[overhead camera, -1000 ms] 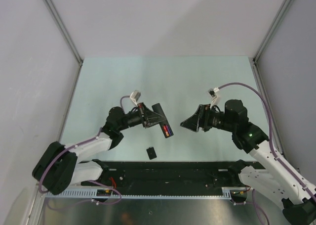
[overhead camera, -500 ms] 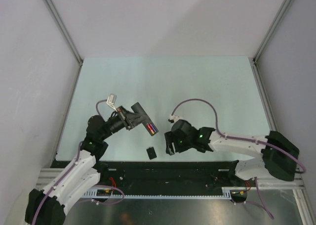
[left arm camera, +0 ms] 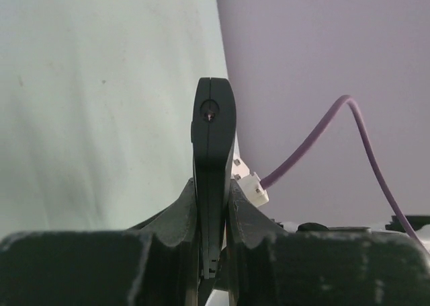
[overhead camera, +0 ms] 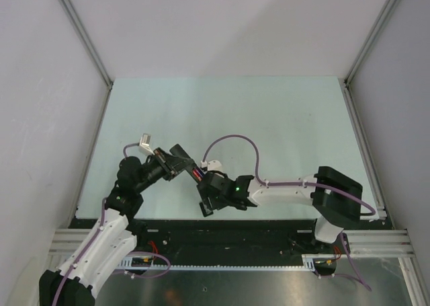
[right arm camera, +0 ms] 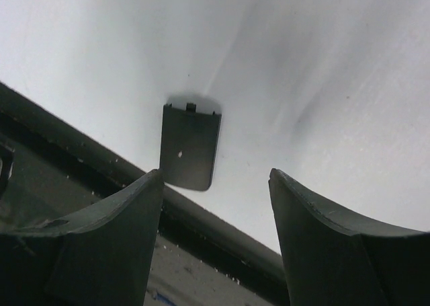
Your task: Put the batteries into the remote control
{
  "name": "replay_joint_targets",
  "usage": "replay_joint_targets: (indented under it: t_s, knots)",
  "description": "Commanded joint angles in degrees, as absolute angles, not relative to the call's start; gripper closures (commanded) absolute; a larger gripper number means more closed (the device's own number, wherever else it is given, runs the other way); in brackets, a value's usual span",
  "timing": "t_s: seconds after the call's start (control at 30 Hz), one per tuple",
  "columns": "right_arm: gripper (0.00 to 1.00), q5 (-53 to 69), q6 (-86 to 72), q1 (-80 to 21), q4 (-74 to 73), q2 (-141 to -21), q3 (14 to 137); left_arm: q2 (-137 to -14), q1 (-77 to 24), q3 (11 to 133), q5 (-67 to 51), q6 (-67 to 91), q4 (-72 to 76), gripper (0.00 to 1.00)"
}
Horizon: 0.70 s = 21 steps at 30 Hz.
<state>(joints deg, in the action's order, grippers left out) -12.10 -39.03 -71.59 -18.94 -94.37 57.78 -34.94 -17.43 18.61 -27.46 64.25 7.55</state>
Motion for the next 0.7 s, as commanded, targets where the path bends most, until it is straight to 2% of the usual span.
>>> replay_joint_targets:
  t_s: [0.0, 0.67]
  knots:
    - [0.31, -16.4, -39.4, -72.8, -19.2, -98.1, 61.9, -34.1, -16.8, 21.4, -24.4, 62.3, 2.9, 1.00]
    - [0.30, -18.5, -39.0, -75.7, -17.7, -101.5, 64.7, -40.1, -14.7, 24.7, -24.3, 61.2, 3.3, 1.00]
